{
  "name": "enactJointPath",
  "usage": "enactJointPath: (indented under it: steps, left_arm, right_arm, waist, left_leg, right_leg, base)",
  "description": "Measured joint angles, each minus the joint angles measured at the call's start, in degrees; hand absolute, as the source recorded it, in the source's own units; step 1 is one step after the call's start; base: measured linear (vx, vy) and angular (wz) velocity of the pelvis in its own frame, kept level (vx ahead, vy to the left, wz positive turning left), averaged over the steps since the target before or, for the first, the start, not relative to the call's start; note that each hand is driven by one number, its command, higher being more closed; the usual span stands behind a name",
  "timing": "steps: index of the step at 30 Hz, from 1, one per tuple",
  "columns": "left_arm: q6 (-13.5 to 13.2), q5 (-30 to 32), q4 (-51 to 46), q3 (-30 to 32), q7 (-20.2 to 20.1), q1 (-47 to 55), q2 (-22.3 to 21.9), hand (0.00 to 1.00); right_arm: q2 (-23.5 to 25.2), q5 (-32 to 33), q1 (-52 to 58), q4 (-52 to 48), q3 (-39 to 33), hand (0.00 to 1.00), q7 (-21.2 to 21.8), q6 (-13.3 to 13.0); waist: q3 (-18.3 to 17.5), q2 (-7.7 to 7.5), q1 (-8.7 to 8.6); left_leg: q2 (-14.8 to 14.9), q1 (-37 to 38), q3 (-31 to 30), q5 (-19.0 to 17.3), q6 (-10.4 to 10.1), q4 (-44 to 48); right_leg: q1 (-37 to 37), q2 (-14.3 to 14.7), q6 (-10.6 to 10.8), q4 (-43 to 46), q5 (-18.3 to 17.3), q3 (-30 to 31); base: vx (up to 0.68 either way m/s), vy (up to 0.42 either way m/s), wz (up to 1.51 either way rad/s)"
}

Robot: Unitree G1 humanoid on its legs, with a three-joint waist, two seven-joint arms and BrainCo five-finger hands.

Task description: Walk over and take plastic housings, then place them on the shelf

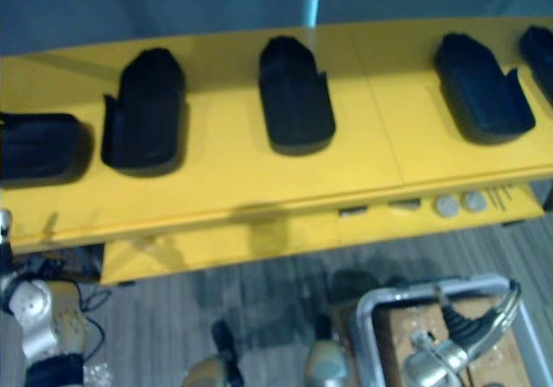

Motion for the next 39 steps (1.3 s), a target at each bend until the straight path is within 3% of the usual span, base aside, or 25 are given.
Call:
enactJointPath:
  steps: [4,7,8,12,15,17,18,19,20,22,25,30,35,39]
  left_arm:
    - [-0.23,2.75,-4.87,0.03,-0.68,3.43,-3.07,0.00]
    - [0.28,4.48,-5.98,0.22,-1.19,6.06,-5.18,0.00]
    - [1.41,7.13,-5.96,0.12,-2.20,7.30,-6.34,0.00]
    - [3.55,8.01,-1.38,-0.26,-2.71,10.15,-7.01,0.00]
    - [3.93,6.87,11.20,-0.21,-4.79,11.61,-8.08,0.00]
    - [3.86,5.84,18.94,-0.25,-5.40,12.82,-9.21,0.00]
    - [3.62,4.25,23.08,-0.20,-5.89,13.10,-9.90,0.00]
    - [3.10,2.28,26.78,-0.10,-6.51,13.30,-10.82,0.00]
    - [2.81,1.21,28.18,-0.11,-6.85,13.51,-11.27,0.00]
    - [0.04,-0.94,31.52,-0.32,-7.75,13.35,-12.87,0.00]
    - [-3.05,-2.01,33.09,-1.45,-9.40,12.72,-12.90,0.00]
    - [-2.81,2.49,36.84,-7.20,-10.40,11.37,-11.95,0.00]
    - [0.04,3.30,40.14,-9.71,-11.04,12.20,-12.00,0.00]
    - [-0.11,4.25,40.97,-10.00,-11.14,14.41,-12.93,0.00]
  right_arm:
    - [-0.46,0.09,-1.10,-5.36,1.18,0.00,4.09,-2.79]
    - [-1.76,0.08,-4.02,-7.51,6.23,0.00,5.68,-4.50]
    - [-1.87,-0.02,-5.29,-9.06,9.03,0.00,5.85,-5.03]
    - [-2.69,-4.68,-9.36,-10.56,14.93,0.00,3.67,-5.77]
    - [-4.39,-4.84,-13.57,-12.01,19.07,0.00,3.58,-7.12]
    - [-5.34,-1.40,-16.12,-12.51,22.16,0.00,8.08,-9.37]
    - [-5.93,2.54,-17.99,-12.53,24.58,0.00,13.33,-9.64]
    - [-6.72,6.23,-19.56,-12.51,27.44,0.00,18.12,-9.55]
    - [-7.04,7.97,-20.28,-12.41,28.87,0.00,20.06,-9.48]
    - [-7.44,14.24,-22.62,-10.57,34.65,0.00,27.47,-8.86]
    - [-7.33,19.85,-25.09,-4.79,40.69,0.00,34.01,-7.05]
    - [-5.62,17.80,-26.35,-1.23,43.85,0.00,33.54,-5.26]
    - [-3.82,16.79,-26.36,0.63,44.08,0.00,32.69,-5.16]
    - [-3.09,16.89,-26.81,4.21,46.36,0.00,32.70,-5.06]
  waist:
    - [-2.52,1.81,1.12]
    - [-4.02,2.54,1.61]
    - [-4.33,2.54,2.20]
    - [-5.47,1.48,3.37]
    - [-6.22,0.07,4.68]
    - [-6.65,-0.74,5.06]
    - [-6.98,-1.35,5.37]
    - [-7.09,-1.56,6.09]
    - [-7.11,-1.59,6.23]
    - [-7.15,-1.65,7.13]
    - [-7.16,-1.62,7.78]
    - [-7.00,-1.83,9.23]
    - [-6.76,-2.37,10.61]
    - [-6.31,-1.71,10.96]
  left_leg:
    - [-0.02,0.81,-0.53,0.01,0.01,-0.17]
    - [0.02,0.56,-0.75,0.08,0.06,-0.28]
    - [0.00,0.54,-1.16,0.10,0.07,-0.28]
    - [-0.17,-0.50,-3.39,0.92,0.09,-0.27]
    - [-0.38,-1.53,-4.13,1.03,0.09,-0.26]
    - [-0.62,-2.17,-5.36,1.12,0.14,-0.26]
    - [-0.62,-2.45,-5.50,1.27,0.15,-0.26]
    - [-0.64,-2.56,-5.72,1.26,0.15,-0.28]
    - [-0.68,-2.71,-6.04,1.27,0.15,-0.28]
    - [-0.78,-3.68,-7.30,1.62,0.19,-0.31]
    - [-1.14,-5.52,-10.61,2.52,0.33,-0.32]
    - [-1.96,-8.55,-17.51,3.64,0.77,-0.32]
    - [-1.96,-8.05,-19.05,4.00,0.21,-0.30]
    - [-1.25,-7.69,-18.84,4.26,-0.10,0.03]
  right_leg:
    - [1.76,-0.03,0.07,-0.94,0.04,-1.11]
    - [1.83,-0.02,-0.34,-2.01,-0.05,-1.54]
    - [2.12,-0.02,-0.35,-2.31,0.12,-1.84]
    - [3.01,-0.01,-0.33,-3.08,0.32,-4.25]
    - [2.94,-0.09,0.34,-3.15,1.03,-5.34]
    - [3.03,-0.15,0.36,-3.09,1.06,-6.25]
    - [2.85,-0.12,0.36,-3.11,1.06,-6.42]
    - [2.85,-0.12,0.36,-3.09,1.06,-6.68]
    - [2.90,-0.14,0.36,-3.05,1.06,-7.24]
    - [2.88,-0.13,0.24,-3.06,0.92,-8.82]
    - [3.22,0.00,0.22,-2.76,0.32,-12.01]
    - [2.72,0.70,-1.34,0.39,-3.90,-13.95]
    - [3.65,0.81,-1.02,2.82,-5.49,-15.26]
    - [3.46,1.43,-1.28,3.33,-5.63,-14.20]
  base:
    - [-0.05,-0.005,0.10]
    - [-0.08,-0.002,0.04]
    - [-0.04,0.000,0.09]
    - [-0.01,-0.008,0.28]
    - [0.04,-0.003,0.19]
    - [0.05,-0.007,0.23]
    - [0.04,-0.007,0.13]
    - [0.03,-0.009,0.10]
    - [0.01,-0.015,0.24]
    - [-0.01,-0.009,0.29]
    - [-0.04,-0.020,0.50]
    - [-0.03,-0.028,0.69]
    - [0.01,-0.054,0.20]
    - [0.00,-0.044,-0.05]
